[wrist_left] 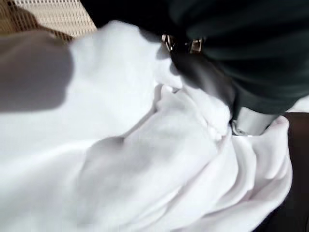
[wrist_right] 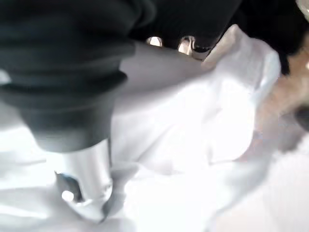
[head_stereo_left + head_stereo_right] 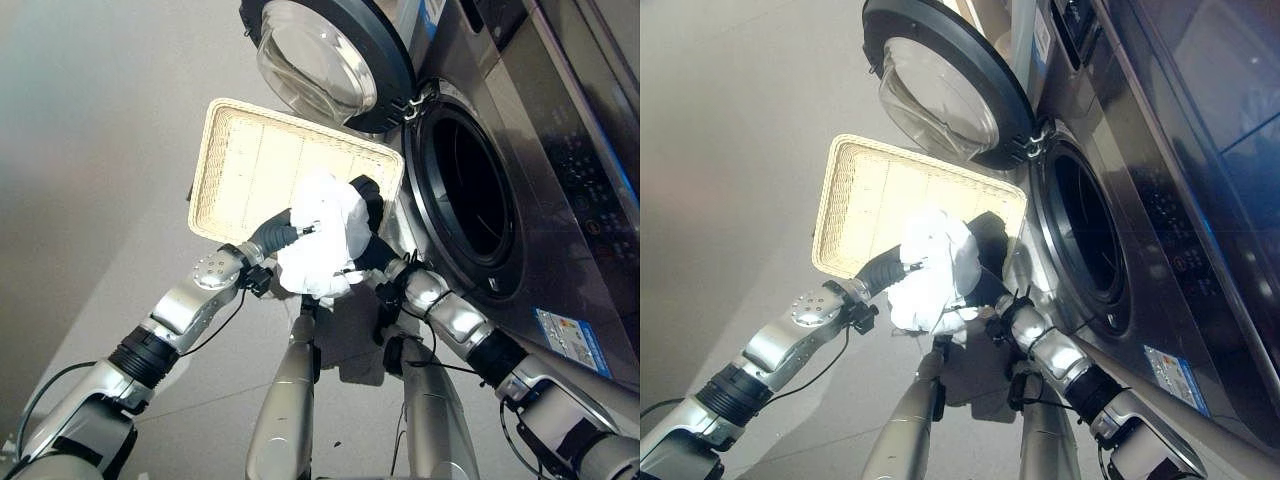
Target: Put the clothes into the washing machine.
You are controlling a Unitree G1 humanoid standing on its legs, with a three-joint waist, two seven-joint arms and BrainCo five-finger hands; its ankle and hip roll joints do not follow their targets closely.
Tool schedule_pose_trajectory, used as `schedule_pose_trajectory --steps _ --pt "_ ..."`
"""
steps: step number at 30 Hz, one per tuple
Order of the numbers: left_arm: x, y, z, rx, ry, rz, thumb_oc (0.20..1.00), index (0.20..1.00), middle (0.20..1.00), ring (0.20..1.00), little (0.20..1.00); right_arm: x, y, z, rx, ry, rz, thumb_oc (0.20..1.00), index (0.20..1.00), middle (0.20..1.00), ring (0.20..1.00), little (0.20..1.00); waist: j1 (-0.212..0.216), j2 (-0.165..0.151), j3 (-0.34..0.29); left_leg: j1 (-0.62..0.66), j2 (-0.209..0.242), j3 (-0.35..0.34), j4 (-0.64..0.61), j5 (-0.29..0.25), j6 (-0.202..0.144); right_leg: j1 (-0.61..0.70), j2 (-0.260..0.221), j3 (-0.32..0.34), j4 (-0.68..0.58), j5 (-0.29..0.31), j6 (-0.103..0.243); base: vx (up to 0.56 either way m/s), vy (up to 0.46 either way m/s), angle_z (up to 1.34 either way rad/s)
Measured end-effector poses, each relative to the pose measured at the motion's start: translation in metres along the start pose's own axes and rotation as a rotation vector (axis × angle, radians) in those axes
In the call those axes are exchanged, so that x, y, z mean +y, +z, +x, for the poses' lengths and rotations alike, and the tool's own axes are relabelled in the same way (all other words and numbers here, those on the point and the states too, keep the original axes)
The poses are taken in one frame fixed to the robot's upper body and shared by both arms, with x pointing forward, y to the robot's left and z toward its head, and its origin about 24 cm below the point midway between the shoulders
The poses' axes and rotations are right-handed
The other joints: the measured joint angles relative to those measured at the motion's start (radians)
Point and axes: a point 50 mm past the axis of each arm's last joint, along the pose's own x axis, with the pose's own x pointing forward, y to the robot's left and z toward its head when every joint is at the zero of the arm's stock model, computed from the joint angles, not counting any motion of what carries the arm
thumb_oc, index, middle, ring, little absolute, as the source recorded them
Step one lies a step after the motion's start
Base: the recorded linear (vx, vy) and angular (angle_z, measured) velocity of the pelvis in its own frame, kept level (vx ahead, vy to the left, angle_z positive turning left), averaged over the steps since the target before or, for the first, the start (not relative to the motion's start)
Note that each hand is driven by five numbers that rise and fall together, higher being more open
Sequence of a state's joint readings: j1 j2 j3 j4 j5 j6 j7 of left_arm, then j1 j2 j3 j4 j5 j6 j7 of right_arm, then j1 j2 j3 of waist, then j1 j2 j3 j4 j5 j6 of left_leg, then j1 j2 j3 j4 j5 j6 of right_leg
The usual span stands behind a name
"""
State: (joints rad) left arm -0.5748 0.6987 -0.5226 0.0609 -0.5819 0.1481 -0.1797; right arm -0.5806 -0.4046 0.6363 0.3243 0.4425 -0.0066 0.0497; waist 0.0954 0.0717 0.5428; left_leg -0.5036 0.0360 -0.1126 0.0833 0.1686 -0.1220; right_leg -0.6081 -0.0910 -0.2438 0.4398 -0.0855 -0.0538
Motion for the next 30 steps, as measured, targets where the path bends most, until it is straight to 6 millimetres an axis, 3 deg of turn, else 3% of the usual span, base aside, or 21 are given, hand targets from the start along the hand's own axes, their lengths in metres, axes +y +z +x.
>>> schedule_pose_trajectory --steps 2,3,4,5,6,11,15,18,19,20,23,26,27,29,30 --pt "-0.003 -0.002 0.003 0.023 0.007 0.016 0.200 0.200 0.200 0.200 0.200 0.005 -0.006 -0.002 0.013 0.020 0.107 1.000 1.000 1.000 1.000 1.000 -0.002 0.000 0.000 0.000 0.000 0.001 -0.002 0.000 0.000 0.000 0.001 0.000 -0.003 0.000 0.000 0.00 0.000 0.00" --pt "-0.003 -0.002 0.003 0.026 0.013 0.020 0.200 0.200 0.200 0.200 0.200 0.006 -0.008 -0.003 0.014 0.025 0.132 0.464 0.464 0.464 0.464 0.464 -0.002 0.000 0.000 -0.001 0.000 0.001 -0.002 0.000 0.000 0.000 0.001 0.000 -0.003 0.000 0.000 0.00 0.000 0.00" --pt "-0.004 -0.003 0.004 0.032 0.029 0.034 0.200 0.200 0.200 0.200 0.200 0.010 -0.011 -0.005 0.020 0.037 0.182 0.200 0.200 0.200 0.200 0.200 -0.005 0.000 0.000 -0.001 0.001 0.001 -0.002 0.000 0.000 0.000 0.002 0.000 -0.005 0.000 0.000 0.00 0.000 0.00" --pt "-0.004 -0.004 0.004 0.035 0.040 0.045 0.200 0.200 0.200 0.200 0.200 0.012 -0.012 -0.005 0.019 0.039 0.207 0.200 0.200 0.200 0.200 0.200 -0.006 0.000 0.000 -0.001 0.001 0.001 -0.002 0.000 0.000 0.000 0.002 0.000 -0.006 0.000 0.000 0.00 0.000 0.00" --pt "-0.004 -0.006 0.005 0.041 0.074 0.068 1.000 1.000 1.000 1.000 1.000 0.016 -0.014 -0.006 0.014 0.043 0.268 0.200 0.200 0.200 0.200 0.200 -0.009 0.000 0.000 -0.002 0.002 0.002 -0.002 -0.001 0.000 0.000 0.003 0.000 -0.009 0.000 0.000 0.00 0.000 0.00" --pt "-0.002 -0.019 0.000 0.078 0.225 0.135 1.000 1.000 1.000 1.000 1.000 0.023 -0.026 -0.014 0.013 0.023 0.424 0.200 0.200 0.200 0.200 0.200 -0.028 0.000 0.000 -0.004 0.004 0.006 -0.003 -0.005 0.003 0.000 0.008 0.007 -0.025 0.003 0.003 0.00 0.001 -0.02" --pt "0.010 -0.036 -0.008 0.133 0.413 0.250 1.000 1.000 1.000 1.000 1.000 0.010 -0.033 -0.021 -0.025 -0.074 0.548 0.200 0.200 0.200 0.200 0.200 -0.029 0.000 0.000 -0.003 0.007 0.028 -0.003 -0.011 0.009 0.000 0.015 0.024 -0.037 0.013 0.005 0.03 0.012 -0.13" --pt "0.039 -0.046 -0.020 0.237 0.637 0.548 1.000 1.000 1.000 1.000 1.000 -0.014 -0.035 -0.024 -0.068 -0.213 0.668 0.200 0.200 0.200 0.200 0.200 -0.031 0.000 0.000 -0.001 0.007 0.032 -0.003 -0.012 0.010 0.000 0.017 0.030 -0.044 0.022 0.003 0.02 0.020 -0.07" --pt "0.056 -0.046 -0.030 0.278 0.740 0.663 1.000 1.000 1.000 1.000 1.000 -0.033 -0.032 -0.025 -0.110 -0.303 0.719 0.200 0.200 0.200 0.200 0.200 -0.029 0.000 0.000 -0.002 0.008 0.035 -0.004 -0.012 0.010 0.001 0.018 0.032 -0.052 0.026 0.006 0.06 0.052 -0.05" --pt "0.060 -0.045 -0.033 0.289 0.761 0.693 1.000 1.000 1.000 1.000 1.000 -0.040 -0.030 -0.027 -0.125 -0.332 0.731 0.200 0.200 0.200 0.200 0.200 -0.030 0.000 0.000 -0.002 0.008 0.037 -0.004 -0.011 0.010 0.001 0.017 0.034 -0.052 0.027 0.007 0.07 0.059 -0.08" --pt "0.074 -0.047 -0.041 0.339 0.843 0.722 1.000 1.000 1.000 1.000 1.000 -0.076 -0.029 -0.031 -0.209 -0.483 0.858 0.200 0.200 0.200 0.200 0.200 -0.029 0.001 0.000 0.004 0.007 0.058 -0.002 -0.012 0.014 0.002 0.016 0.045 -0.053 0.029 0.011 0.04 0.007 -0.09" --pt "0.076 -0.048 -0.042 0.345 0.856 0.726 1.000 1.000 1.000 1.000 1.000 -0.082 -0.027 -0.032 -0.237 -0.511 0.889 0.200 0.200 0.200 0.200 0.200 -0.029 0.001 0.000 0.004 0.006 0.058 -0.002 -0.012 0.014 0.002 0.017 0.046 -0.053 0.030 0.012 0.00 0.000 0.00" --pt "0.081 -0.052 -0.043 0.381 0.896 0.716 1.000 1.000 1.000 1.000 1.000 -0.108 -0.020 -0.035 -0.331 -0.631 0.987 0.200 0.200 0.200 0.200 0.200 -0.032 0.001 0.000 0.003 0.006 0.058 -0.001 -0.011 0.016 0.002 0.017 0.047 -0.055 0.033 0.013 0.00 0.000 0.00" --pt "0.081 -0.052 -0.043 0.381 0.896 0.716 1.000 1.000 1.000 1.000 1.000 -0.108 -0.020 -0.035 -0.331 -0.631 0.987 0.200 0.200 0.200 0.200 0.200 -0.032 0.001 0.000 0.003 0.006 0.058 -0.001 -0.011 0.016 0.002 0.017 0.047 -0.055 0.033 0.013 0.02 -0.025 -0.01" --pt "0.083 -0.061 -0.043 0.421 0.919 0.685 1.000 1.000 1.000 1.000 1.000 -0.123 -0.010 -0.036 -0.423 -0.694 1.049 0.200 0.200 0.200 0.200 0.200 -0.033 0.001 0.000 0.003 0.008 0.058 -0.001 -0.011 0.016 0.002 0.020 0.048 -0.056 0.033 0.012 0.03 -0.050 -0.02"
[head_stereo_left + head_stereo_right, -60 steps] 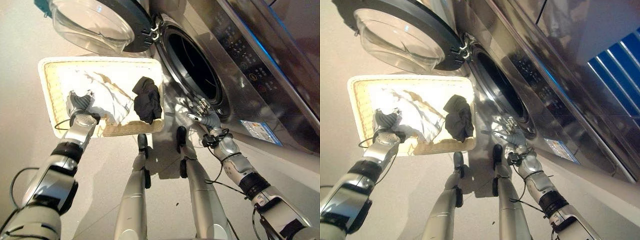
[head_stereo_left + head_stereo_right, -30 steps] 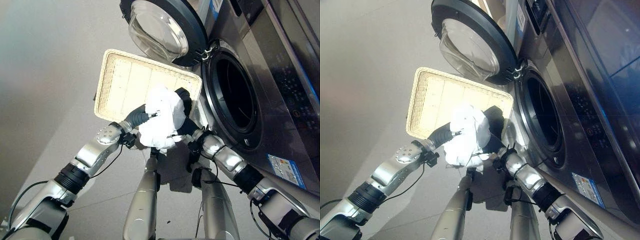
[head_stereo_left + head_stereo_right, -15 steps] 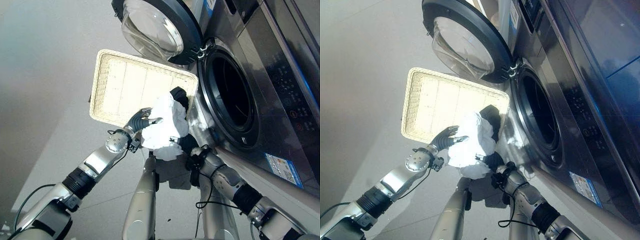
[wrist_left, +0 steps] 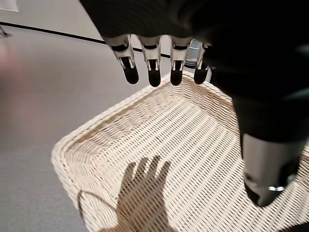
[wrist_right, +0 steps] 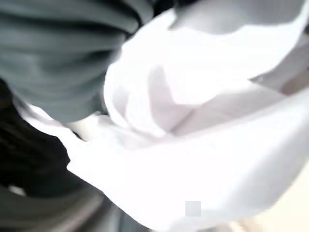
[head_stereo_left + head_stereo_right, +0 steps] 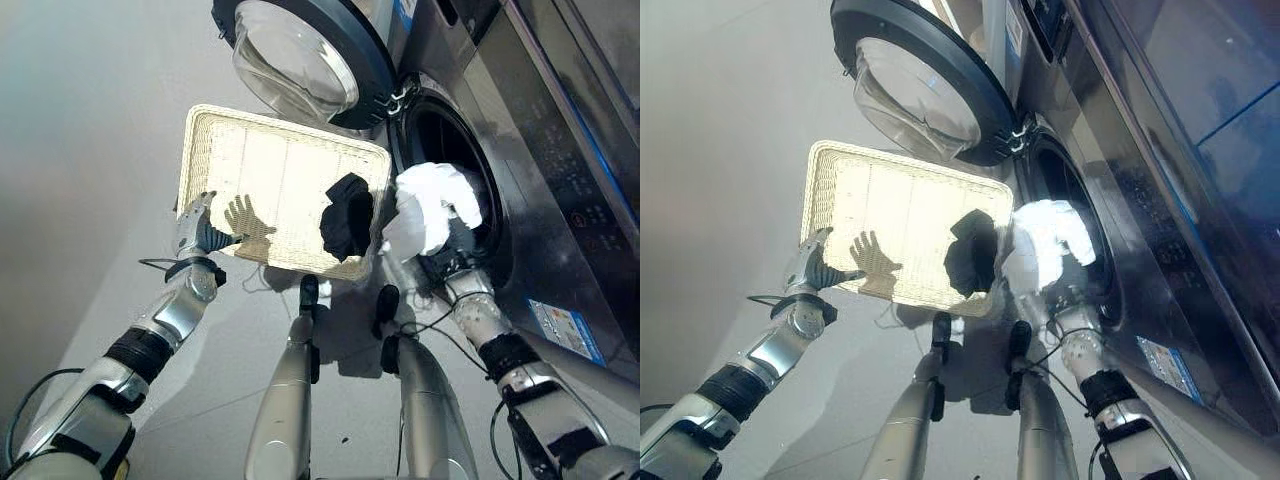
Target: Put the clothes into the washing machine.
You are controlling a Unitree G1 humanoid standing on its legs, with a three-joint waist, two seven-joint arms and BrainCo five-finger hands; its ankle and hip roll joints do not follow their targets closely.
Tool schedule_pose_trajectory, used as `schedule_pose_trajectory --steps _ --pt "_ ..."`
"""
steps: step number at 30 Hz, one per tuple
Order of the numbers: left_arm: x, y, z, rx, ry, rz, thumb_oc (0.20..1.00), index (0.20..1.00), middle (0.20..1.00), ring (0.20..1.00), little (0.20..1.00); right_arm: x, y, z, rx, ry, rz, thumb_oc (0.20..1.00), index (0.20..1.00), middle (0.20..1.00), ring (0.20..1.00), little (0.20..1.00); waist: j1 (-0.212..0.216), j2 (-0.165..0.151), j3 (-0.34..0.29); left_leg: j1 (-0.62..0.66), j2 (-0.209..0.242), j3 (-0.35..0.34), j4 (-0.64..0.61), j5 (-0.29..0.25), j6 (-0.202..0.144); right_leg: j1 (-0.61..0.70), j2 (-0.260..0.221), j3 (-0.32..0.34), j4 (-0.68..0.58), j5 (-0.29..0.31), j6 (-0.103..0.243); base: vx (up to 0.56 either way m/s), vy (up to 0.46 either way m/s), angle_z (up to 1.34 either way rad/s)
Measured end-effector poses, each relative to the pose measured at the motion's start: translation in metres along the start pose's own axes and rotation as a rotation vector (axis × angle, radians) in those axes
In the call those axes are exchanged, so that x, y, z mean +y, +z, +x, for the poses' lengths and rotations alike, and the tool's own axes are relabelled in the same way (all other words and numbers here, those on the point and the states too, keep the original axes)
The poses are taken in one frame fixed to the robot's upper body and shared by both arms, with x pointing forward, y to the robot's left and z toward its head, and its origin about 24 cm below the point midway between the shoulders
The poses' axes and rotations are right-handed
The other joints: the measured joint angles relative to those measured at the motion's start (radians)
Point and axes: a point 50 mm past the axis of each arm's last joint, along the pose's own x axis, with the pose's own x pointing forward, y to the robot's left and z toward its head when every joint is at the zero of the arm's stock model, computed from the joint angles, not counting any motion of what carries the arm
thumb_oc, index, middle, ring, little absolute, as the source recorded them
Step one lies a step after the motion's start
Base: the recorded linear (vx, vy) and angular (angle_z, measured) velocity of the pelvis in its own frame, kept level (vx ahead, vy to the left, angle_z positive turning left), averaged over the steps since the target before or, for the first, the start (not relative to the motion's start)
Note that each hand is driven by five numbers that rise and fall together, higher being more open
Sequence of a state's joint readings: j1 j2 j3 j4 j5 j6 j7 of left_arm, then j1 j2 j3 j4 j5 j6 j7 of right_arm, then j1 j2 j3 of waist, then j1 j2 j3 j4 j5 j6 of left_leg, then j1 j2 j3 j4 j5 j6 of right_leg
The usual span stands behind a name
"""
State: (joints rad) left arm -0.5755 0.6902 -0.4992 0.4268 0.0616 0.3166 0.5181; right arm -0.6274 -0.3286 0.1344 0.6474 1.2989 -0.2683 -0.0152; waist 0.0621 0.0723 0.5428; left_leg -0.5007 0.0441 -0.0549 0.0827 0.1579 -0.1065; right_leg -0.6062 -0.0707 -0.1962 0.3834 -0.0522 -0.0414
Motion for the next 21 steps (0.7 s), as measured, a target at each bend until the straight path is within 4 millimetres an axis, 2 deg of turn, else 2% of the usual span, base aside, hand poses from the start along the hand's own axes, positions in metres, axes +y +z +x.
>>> schedule_pose_trajectory --steps 1,2,3,4,5,6,7,11,13,16,17,18,19,20,21 --pt "0.000 0.000 0.000 0.000 0.000 0.000 1.000 1.000 1.000 1.000 1.000 0.000 0.000 0.000 0.000 0.000 0.000 0.200 0.200 0.200 0.200 0.200 0.000 0.000 0.000 0.000 0.000 0.000 0.000 0.000 0.000 0.000 0.000 0.000 0.000 0.000 0.000 0.05 -0.083 -0.06" --pt "-0.017 -0.012 -0.003 0.090 -0.038 -0.076 1.000 1.000 1.000 1.000 1.000 0.004 0.017 0.016 -0.080 -0.092 0.122 0.200 0.200 0.200 0.200 0.200 0.006 0.007 0.000 -0.003 0.004 0.001 -0.007 0.002 0.001 0.000 0.001 -0.002 -0.014 0.007 0.000 0.05 -0.046 -0.05" --pt "-0.023 -0.014 -0.004 0.115 -0.054 -0.098 1.000 1.000 1.000 1.000 1.000 0.008 0.026 0.024 -0.114 -0.121 0.174 0.200 0.200 0.200 0.200 0.200 0.007 0.013 0.001 -0.006 0.005 0.001 -0.009 0.004 0.002 -0.001 0.002 -0.003 -0.020 0.012 -0.001 0.06 -0.054 -0.04" --pt "-0.037 -0.019 -0.010 0.158 -0.114 -0.158 1.000 1.000 1.000 1.000 1.000 0.019 0.048 0.043 -0.190 -0.234 0.287 0.200 0.200 0.200 0.200 0.200 0.008 0.030 -0.002 -0.022 0.006 0.000 -0.019 0.010 0.001 -0.015 0.010 -0.002 -0.044 0.024 0.003 0.05 -0.040 -0.02" --pt "-0.043 -0.016 -0.014 0.152 -0.150 -0.189 1.000 1.000 1.000 1.000 1.000 0.032 0.062 0.052 -0.275 -0.302 0.387 0.200 0.200 0.200 0.200 0.200 0.016 0.052 -0.002 -0.046 0.006 0.001 -0.026 0.016 0.001 -0.036 0.012 0.000 -0.052 0.038 0.004 0.03 -0.050 0.03" --pt "-0.048 -0.019 -0.019 0.155 -0.177 -0.186 1.000 1.000 1.000 1.000 1.000 0.034 0.067 0.052 -0.322 -0.320 0.401 0.200 0.200 0.200 0.200 0.200 0.023 0.059 -0.001 -0.060 0.002 0.000 -0.024 0.018 0.005 -0.047 0.011 0.003 -0.053 0.043 0.004 0.03 -0.057 0.02" --pt "-0.049 -0.019 -0.023 0.155 -0.194 -0.225 1.000 1.000 1.000 1.000 1.000 0.029 0.082 0.051 -0.363 -0.361 0.406 0.200 0.200 0.200 0.200 0.200 0.043 0.059 -0.001 -0.077 -0.004 0.001 -0.026 0.023 0.011 -0.069 0.005 0.008 -0.054 0.046 0.008 0.05 -0.084 0.01" --pt "-0.038 -0.025 -0.026 0.139 -0.189 -0.273 1.000 1.000 1.000 1.000 1.000 0.023 0.124 0.045 -0.557 -0.455 0.543 0.200 0.200 0.200 0.200 0.200 0.085 0.059 -0.001 -0.128 -0.018 0.015 -0.024 0.037 0.029 -0.119 -0.005 0.019 -0.056 0.063 0.019 0.05 -0.076 -0.02" --pt "-0.034 -0.033 -0.028 0.153 -0.189 -0.271 1.000 1.000 1.000 1.000 1.000 0.018 0.131 0.038 -0.654 -0.491 0.622 0.200 0.200 0.200 0.200 0.200 0.097 0.059 -0.001 -0.129 -0.024 0.018 -0.024 0.036 0.031 -0.119 -0.012 0.023 -0.060 0.068 0.020 0.08 -0.063 0.00" --pt "-0.025 -0.041 -0.031 0.144 -0.183 -0.250 1.000 1.000 1.000 1.000 1.000 0.019 0.143 0.027 -0.843 -0.550 0.925 0.200 0.200 0.200 0.200 0.200 0.119 0.059 -0.001 -0.129 -0.036 0.021 -0.022 0.034 0.037 -0.120 -0.022 0.029 -0.063 0.072 0.027 0.04 -0.026 0.00" --pt "-0.023 -0.043 -0.031 0.146 -0.182 -0.249 1.000 1.000 1.000 1.000 1.000 0.018 0.148 0.024 -0.889 -0.565 0.984 0.244 0.244 0.244 0.244 0.244 0.120 0.058 -0.001 -0.128 -0.039 0.021 -0.022 0.034 0.037 -0.117 -0.027 0.028 -0.063 0.072 0.030 0.03 -0.029 0.04" --pt "-0.022 -0.043 -0.031 0.150 -0.183 -0.262 1.000 1.000 1.000 1.000 1.000 0.016 0.151 0.022 -0.901 -0.575 1.004 0.818 0.818 0.818 0.818 0.818 0.124 0.058 0.000 -0.128 -0.043 0.021 -0.022 0.034 0.038 -0.118 -0.031 0.028 -0.064 0.073 0.033 0.03 -0.027 0.05" --pt "-0.022 -0.043 -0.031 0.151 -0.184 -0.265 1.000 1.000 1.000 1.000 1.000 0.015 0.152 0.022 -0.906 -0.577 1.001 0.944 0.944 0.944 0.944 0.944 0.123 0.058 0.000 -0.128 -0.046 0.021 -0.022 0.034 0.038 -0.117 -0.033 0.029 -0.064 0.073 0.035 0.00 0.000 0.00" --pt "-0.023 -0.042 -0.031 0.154 -0.194 -0.276 1.000 1.000 1.000 1.000 1.000 0.015 0.154 0.022 -0.910 -0.579 1.000 1.000 1.000 1.000 1.000 1.000 0.123 0.058 0.000 -0.128 -0.048 0.022 -0.022 0.034 0.038 -0.118 -0.038 0.028 -0.065 0.075 0.037 0.03 -0.012 0.00" --pt "-0.023 -0.042 -0.032 0.156 -0.200 -0.285 1.000 1.000 1.000 1.000 1.000 0.014 0.154 0.021 -0.910 -0.582 1.002 1.000 1.000 1.000 1.000 1.000 0.123 0.058 0.000 -0.128 -0.050 0.024 -0.022 0.034 0.038 -0.117 -0.039 0.028 -0.066 0.076 0.039 0.04 -0.022 -0.02"
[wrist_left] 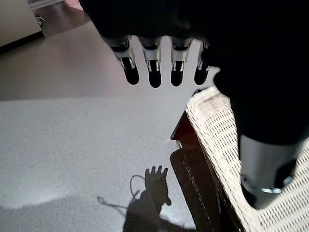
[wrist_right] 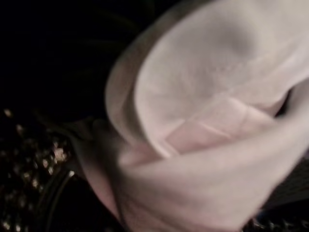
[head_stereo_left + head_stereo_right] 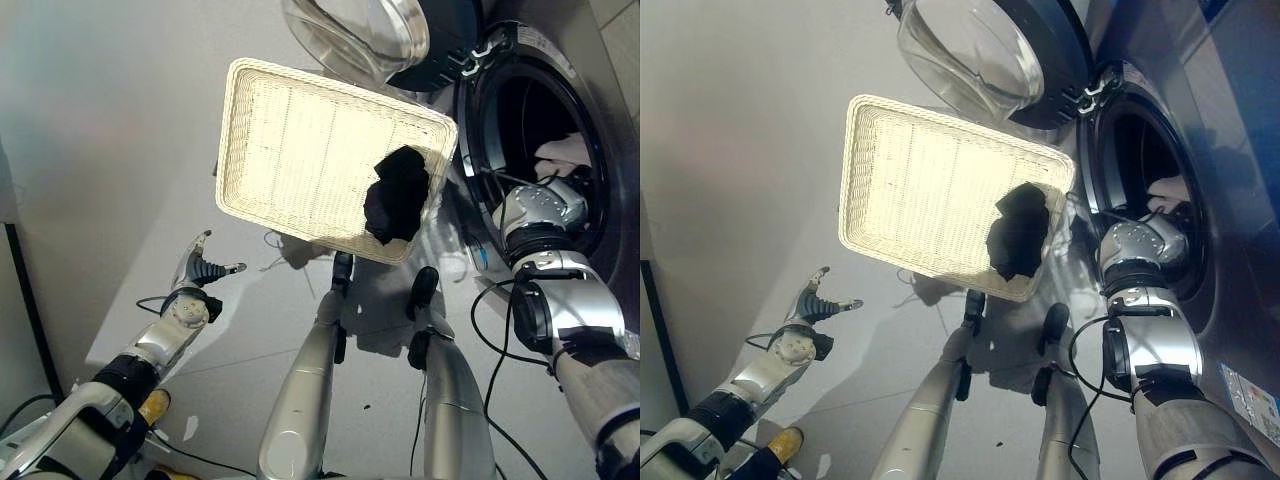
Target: Put the clothes into the washing machine.
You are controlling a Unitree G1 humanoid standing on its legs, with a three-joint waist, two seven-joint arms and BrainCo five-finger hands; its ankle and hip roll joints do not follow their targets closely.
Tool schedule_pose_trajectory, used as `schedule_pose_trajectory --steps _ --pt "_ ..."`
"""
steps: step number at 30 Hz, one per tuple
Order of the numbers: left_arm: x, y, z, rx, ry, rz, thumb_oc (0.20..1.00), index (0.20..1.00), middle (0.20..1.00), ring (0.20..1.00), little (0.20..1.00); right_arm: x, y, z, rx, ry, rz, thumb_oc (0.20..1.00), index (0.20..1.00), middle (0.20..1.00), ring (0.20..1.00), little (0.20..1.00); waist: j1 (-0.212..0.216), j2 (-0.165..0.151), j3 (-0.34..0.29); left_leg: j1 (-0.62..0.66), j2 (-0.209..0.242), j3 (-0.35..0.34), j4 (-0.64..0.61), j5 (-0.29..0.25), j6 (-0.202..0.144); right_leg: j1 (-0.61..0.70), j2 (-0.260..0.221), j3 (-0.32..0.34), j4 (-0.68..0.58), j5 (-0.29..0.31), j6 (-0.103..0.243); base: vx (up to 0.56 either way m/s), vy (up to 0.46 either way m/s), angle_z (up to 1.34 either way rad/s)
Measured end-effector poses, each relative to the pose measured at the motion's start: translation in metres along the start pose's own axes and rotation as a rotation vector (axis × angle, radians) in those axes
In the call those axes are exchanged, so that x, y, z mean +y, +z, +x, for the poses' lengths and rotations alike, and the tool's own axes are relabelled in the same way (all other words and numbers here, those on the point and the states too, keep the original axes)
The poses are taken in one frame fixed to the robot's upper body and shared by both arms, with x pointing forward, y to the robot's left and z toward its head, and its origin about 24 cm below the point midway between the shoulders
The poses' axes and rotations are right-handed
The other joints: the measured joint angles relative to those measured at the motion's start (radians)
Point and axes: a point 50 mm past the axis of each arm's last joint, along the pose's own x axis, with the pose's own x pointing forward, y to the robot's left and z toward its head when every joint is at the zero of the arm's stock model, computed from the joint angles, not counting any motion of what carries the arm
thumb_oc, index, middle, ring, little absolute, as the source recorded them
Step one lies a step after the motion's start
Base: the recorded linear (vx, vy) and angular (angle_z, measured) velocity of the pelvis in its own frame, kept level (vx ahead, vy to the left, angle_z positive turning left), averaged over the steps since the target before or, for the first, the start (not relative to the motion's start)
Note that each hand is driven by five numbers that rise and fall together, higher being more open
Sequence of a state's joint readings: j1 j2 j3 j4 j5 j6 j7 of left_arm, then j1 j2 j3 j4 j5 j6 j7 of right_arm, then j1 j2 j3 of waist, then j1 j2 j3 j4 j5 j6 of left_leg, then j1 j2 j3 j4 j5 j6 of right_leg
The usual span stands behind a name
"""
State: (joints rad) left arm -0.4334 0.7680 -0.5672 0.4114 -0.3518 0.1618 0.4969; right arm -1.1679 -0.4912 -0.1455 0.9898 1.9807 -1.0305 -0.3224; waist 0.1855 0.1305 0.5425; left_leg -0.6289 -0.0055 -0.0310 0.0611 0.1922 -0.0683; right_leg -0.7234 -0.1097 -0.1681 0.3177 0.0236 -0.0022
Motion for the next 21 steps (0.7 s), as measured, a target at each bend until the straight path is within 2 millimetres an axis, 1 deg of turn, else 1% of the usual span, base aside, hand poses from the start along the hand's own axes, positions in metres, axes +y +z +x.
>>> schedule_pose_trajectory --steps 7,13,14,16,17,19,21 --pt "-0.002 -0.004 -0.003 -0.003 -0.014 -0.044 1.000 1.000 1.000 1.000 1.000 -0.001 -0.007 -0.001 0.065 -0.024 -0.018 1.000 1.000 1.000 1.000 1.000 -0.003 0.000 0.000 0.001 -0.008 0.002 0.014 -0.003 0.005 0.005 -0.005 0.006 -0.002 0.007 0.006 0.01 0.002 -0.01" --pt "-0.015 -0.021 -0.012 0.073 -0.066 -0.111 1.000 1.000 1.000 1.000 1.000 -0.003 -0.021 -0.004 0.218 -0.003 -0.093 1.000 1.000 1.000 1.000 1.000 -0.009 0.000 0.000 0.007 -0.007 0.002 0.008 0.000 0.009 0.006 -0.002 0.013 -0.006 0.019 0.006 -0.01 0.015 -0.03" --pt "-0.015 -0.021 -0.012 0.073 -0.066 -0.111 1.000 1.000 1.000 1.000 1.000 -0.003 -0.021 -0.004 0.218 -0.003 -0.093 1.000 1.000 1.000 1.000 1.000 -0.009 0.000 0.000 0.007 -0.007 0.002 0.008 0.000 0.009 0.006 -0.002 0.013 -0.006 0.019 0.006 -0.04 0.026 -0.03" --pt "-0.023 -0.032 -0.017 0.117 -0.077 -0.120 1.000 1.000 1.000 1.000 1.000 -0.004 -0.028 -0.009 0.298 0.010 -0.136 1.000 1.000 1.000 1.000 1.000 -0.012 0.001 -0.001 0.007 -0.006 0.003 -0.001 0.007 0.018 0.002 0.001 0.014 -0.010 0.023 0.005 -0.07 0.064 -0.03" --pt "-0.025 -0.035 -0.018 0.126 -0.079 -0.123 1.000 1.000 1.000 1.000 1.000 -0.005 -0.030 -0.010 0.315 0.003 -0.149 1.000 1.000 1.000 1.000 1.000 -0.013 0.001 -0.001 0.007 -0.006 0.003 -0.002 0.008 0.019 0.001 0.001 0.015 -0.010 0.023 0.005 -0.07 0.094 -0.01" --pt "-0.032 -0.047 -0.022 0.182 -0.080 -0.133 1.000 1.000 1.000 1.000 1.000 -0.011 -0.035 -0.015 0.370 0.040 -0.345 1.000 1.000 1.000 1.000 1.000 -0.032 0.002 -0.001 0.008 -0.006 0.003 -0.007 0.010 0.022 0.001 0.001 0.015 -0.011 0.023 0.006 -0.05 0.092 -0.01" --pt "-0.038 -0.050 -0.024 0.200 -0.081 -0.161 1.000 1.000 1.000 1.000 1.000 -0.016 -0.035 -0.016 0.371 0.084 -0.466 1.000 1.000 1.000 1.000 1.000 -0.034 0.003 -0.002 0.008 -0.006 0.007 -0.007 0.011 0.022 0.000 0.001 0.019 -0.013 0.023 0.009 -0.04 0.078 -0.05"
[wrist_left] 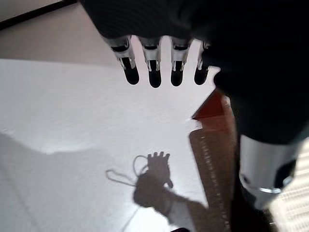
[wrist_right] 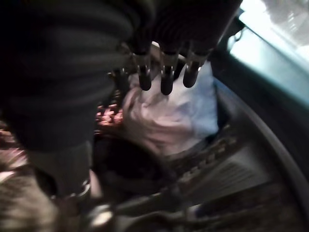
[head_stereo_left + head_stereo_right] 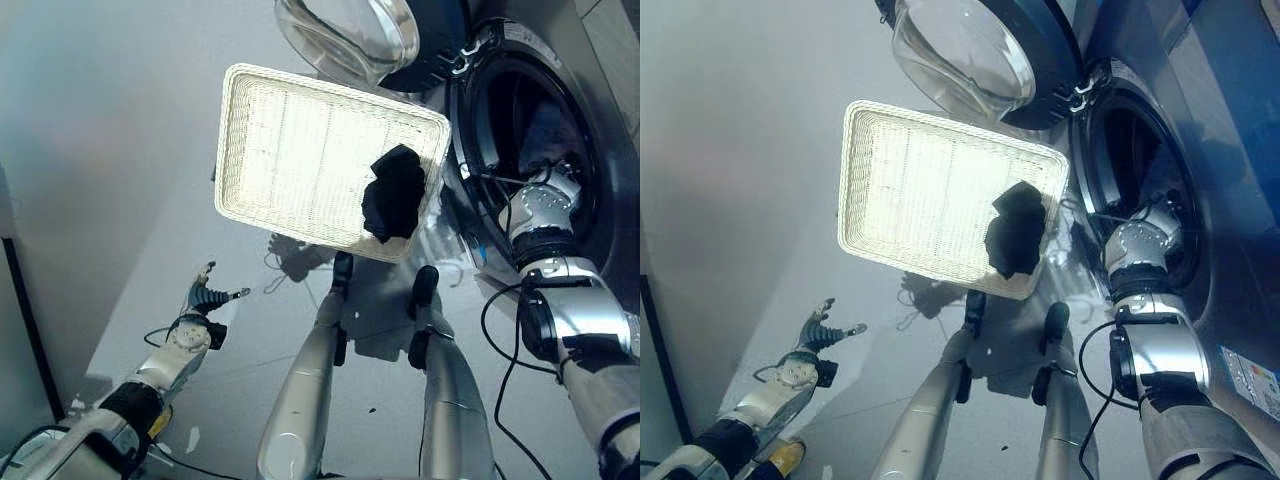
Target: Put the clothes into the washing machine.
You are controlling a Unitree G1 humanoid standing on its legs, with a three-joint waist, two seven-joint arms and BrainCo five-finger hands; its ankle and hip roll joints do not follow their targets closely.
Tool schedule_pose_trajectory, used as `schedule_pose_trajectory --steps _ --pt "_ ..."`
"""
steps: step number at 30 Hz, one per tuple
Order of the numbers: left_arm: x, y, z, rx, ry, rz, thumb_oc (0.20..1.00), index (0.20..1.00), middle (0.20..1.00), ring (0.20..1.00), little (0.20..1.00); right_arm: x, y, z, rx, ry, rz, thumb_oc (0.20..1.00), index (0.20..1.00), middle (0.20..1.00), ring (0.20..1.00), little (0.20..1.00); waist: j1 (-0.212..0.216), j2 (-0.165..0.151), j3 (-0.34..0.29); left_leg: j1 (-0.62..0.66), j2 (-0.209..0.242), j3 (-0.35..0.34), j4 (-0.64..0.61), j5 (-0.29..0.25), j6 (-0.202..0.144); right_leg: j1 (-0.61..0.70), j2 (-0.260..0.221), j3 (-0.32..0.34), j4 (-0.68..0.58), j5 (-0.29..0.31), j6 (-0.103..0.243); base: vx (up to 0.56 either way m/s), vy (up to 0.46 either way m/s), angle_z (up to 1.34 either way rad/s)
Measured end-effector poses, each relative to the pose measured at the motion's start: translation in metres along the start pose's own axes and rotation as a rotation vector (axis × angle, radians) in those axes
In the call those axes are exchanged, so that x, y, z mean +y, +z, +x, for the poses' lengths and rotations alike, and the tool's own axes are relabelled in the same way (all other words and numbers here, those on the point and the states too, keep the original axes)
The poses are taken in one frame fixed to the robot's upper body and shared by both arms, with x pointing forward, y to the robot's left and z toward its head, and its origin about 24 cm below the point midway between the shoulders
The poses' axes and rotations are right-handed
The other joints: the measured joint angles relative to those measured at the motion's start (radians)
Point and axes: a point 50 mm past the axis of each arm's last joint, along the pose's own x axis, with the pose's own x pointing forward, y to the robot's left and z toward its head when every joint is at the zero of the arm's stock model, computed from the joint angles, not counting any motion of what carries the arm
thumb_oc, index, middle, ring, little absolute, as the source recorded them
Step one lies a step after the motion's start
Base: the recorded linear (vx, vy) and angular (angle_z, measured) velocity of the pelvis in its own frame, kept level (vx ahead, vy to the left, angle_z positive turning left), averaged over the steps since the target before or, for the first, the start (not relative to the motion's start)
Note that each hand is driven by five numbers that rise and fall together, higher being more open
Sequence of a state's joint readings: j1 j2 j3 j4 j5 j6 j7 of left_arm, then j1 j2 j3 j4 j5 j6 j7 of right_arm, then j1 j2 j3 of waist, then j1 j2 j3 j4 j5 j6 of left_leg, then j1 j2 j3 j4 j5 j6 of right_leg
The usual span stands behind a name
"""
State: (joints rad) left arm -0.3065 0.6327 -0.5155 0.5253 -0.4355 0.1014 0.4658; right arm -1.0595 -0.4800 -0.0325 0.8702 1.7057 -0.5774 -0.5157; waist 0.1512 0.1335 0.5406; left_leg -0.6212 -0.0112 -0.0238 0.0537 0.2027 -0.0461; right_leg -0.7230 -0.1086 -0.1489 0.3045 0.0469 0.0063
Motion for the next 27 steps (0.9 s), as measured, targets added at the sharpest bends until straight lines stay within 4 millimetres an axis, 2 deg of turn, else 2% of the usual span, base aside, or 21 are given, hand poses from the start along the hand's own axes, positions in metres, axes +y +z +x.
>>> schedule_pose_trajectory --steps 1,4,5,7,8,9,10,12,14,15,16,17,19,23,27 --pt "-0.007 -0.003 -0.001 0.017 -0.009 -0.036 1.000 1.000 1.000 1.000 1.000 -0.002 -0.004 -0.002 -0.005 0.037 -0.123 1.000 1.000 1.000 1.000 1.000 -0.004 0.000 0.000 0.000 0.001 0.003 -0.003 0.000 0.000 0.000 0.002 0.002 -0.006 0.002 0.003 -0.06 0.099 -0.06" --pt "-0.019 -0.012 -0.003 0.049 -0.009 -0.101 1.000 1.000 1.000 1.000 1.000 -0.004 -0.014 -0.010 -0.013 0.153 -0.330 1.000 1.000 1.000 1.000 1.000 -0.013 0.000 0.000 0.003 0.001 0.003 -0.007 0.001 0.002 0.001 0.002 0.002 -0.008 0.003 0.003 -0.08 0.141 0.00" --pt "-0.028 -0.021 -0.006 0.082 -0.016 -0.125 1.000 1.000 1.000 1.000 1.000 -0.010 -0.024 -0.017 -0.001 0.204 -0.426 1.000 1.000 1.000 1.000 1.000 -0.025 0.000 0.000 0.003 0.000 0.004 -0.009 0.002 0.002 0.002 0.001 0.003 -0.010 0.003 0.004 -0.06 0.120 0.00" --pt "-0.043 -0.029 -0.010 0.121 -0.036 -0.151 1.000 1.000 1.000 1.000 1.000 -0.024 -0.033 -0.022 0.013 0.246 -0.565 1.000 1.000 1.000 1.000 1.000 -0.031 0.000 0.000 0.002 -0.001 0.007 -0.011 0.002 0.002 -0.001 0.001 0.008 -0.011 0.003 0.005 -0.06 0.126 -0.02" --pt "-0.052 -0.030 -0.013 0.130 -0.052 -0.170 1.000 1.000 1.000 1.000 1.000 -0.041 -0.035 -0.024 0.022 0.251 -0.662 1.000 1.000 1.000 1.000 1.000 -0.039 0.000 0.000 0.002 -0.001 0.009 -0.014 0.000 0.000 -0.002 0.001 0.011 -0.011 0.003 0.005 -0.05 0.071 -0.02" --pt "-0.055 -0.030 -0.015 0.129 -0.058 -0.183 1.000 1.000 1.000 1.000 1.000 -0.048 -0.037 -0.025 0.025 0.262 -0.705 1.000 1.000 1.000 1.000 1.000 -0.038 0.000 0.000 0.002 0.000 0.010 -0.016 0.001 0.001 -0.003 0.001 0.011 -0.012 0.003 0.005 -0.06 0.052 -0.01" --pt "-0.060 -0.030 -0.017 0.130 -0.066 -0.197 1.000 1.000 1.000 1.000 1.000 -0.062 -0.038 -0.026 0.035 0.272 -0.792 1.000 1.000 1.000 1.000 1.000 -0.038 0.000 0.000 0.001 0.000 0.010 -0.021 0.000 0.001 -0.006 0.002 0.012 -0.014 0.003 0.006 -0.04 0.053 0.01" --pt "-0.060 -0.032 -0.018 0.135 -0.065 -0.200 1.000 1.000 1.000 1.000 1.000 -0.081 -0.039 -0.029 0.053 0.269 -0.889 1.000 1.000 1.000 1.000 1.000 -0.052 0.000 0.000 0.000 0.000 0.014 -0.029 0.003 0.003 -0.011 0.002 0.015 -0.014 0.005 0.008 -0.06 0.078 -0.03" --pt "-0.060 -0.032 -0.019 0.136 -0.048 -0.229 1.000 1.000 1.000 1.000 1.000 -0.091 -0.039 -0.037 0.025 0.370 -1.044 1.000 1.000 1.000 1.000 1.000 -0.056 0.000 0.000 0.001 0.000 0.020 -0.035 0.003 0.004 -0.009 0.004 0.019 -0.024 0.008 0.011 -0.11 0.090 -0.05" --pt "-0.062 -0.032 -0.020 0.135 -0.047 -0.243 1.000 1.000 1.000 1.000 1.000 -0.106 -0.037 -0.044 -0.007 0.454 -1.213 1.000 1.000 1.000 1.000 1.000 -0.073 0.000 0.000 0.001 -0.001 0.021 -0.040 0.006 0.008 -0.009 0.003 0.022 -0.029 0.011 0.013 -0.09 0.050 -0.01" --pt "-0.063 -0.032 -0.020 0.135 -0.046 -0.255 1.000 1.000 1.000 1.000 1.000 -0.106 -0.037 -0.048 -0.035 0.518 -1.291 1.000 1.000 1.000 1.000 1.000 -0.077 0.000 0.000 0.001 -0.001 0.021 -0.044 0.007 0.009 -0.009 0.003 0.021 -0.031 0.012 0.014 -0.09 0.045 0.02" --pt "-0.064 -0.033 -0.021 0.137 -0.042 -0.277 1.000 1.000 1.000 1.000 1.000 -0.111 -0.037 -0.058 -0.101 0.639 -1.448 1.000 1.000 1.000 1.000 1.000 -0.086 0.000 0.000 0.001 -0.002 0.021 -0.049 0.008 0.010 -0.007 0.002 0.020 -0.036 0.012 0.017 -0.06 0.031 0.01" --pt "-0.066 -0.032 -0.022 0.130 -0.053 -0.313 1.000 1.000 1.000 1.000 1.000 -0.112 -0.037 -0.071 -0.229 0.796 -1.610 1.000 1.000 1.000 1.000 1.000 -0.110 -0.001 0.001 0.001 -0.003 0.021 -0.052 0.010 0.013 -0.003 0.003 0.021 -0.049 0.018 0.020 -0.05 0.042 -0.01" --pt "-0.070 -0.029 -0.021 0.107 -0.091 -0.432 1.000 1.000 1.000 1.000 1.000 -0.093 -0.037 -0.087 -0.484 1.067 -1.758 1.000 1.000 1.000 1.000 1.000 -0.114 -0.002 0.001 0.024 0.001 0.022 -0.067 0.012 0.017 0.023 0.009 0.024 -0.075 0.029 0.023 -0.06 0.043 -0.05" --pt "-0.069 -0.036 -0.021 0.113 -0.126 -0.468 1.000 1.000 1.000 1.000 1.000 -0.082 -0.048 -0.096 -0.611 1.249 -1.829 1.000 1.000 1.000 1.000 1.000 -0.118 -0.010 0.000 0.043 0.007 0.021 -0.075 0.011 0.013 0.049 0.017 0.022 -0.091 0.030 0.024 -0.03 0.010 0.01"
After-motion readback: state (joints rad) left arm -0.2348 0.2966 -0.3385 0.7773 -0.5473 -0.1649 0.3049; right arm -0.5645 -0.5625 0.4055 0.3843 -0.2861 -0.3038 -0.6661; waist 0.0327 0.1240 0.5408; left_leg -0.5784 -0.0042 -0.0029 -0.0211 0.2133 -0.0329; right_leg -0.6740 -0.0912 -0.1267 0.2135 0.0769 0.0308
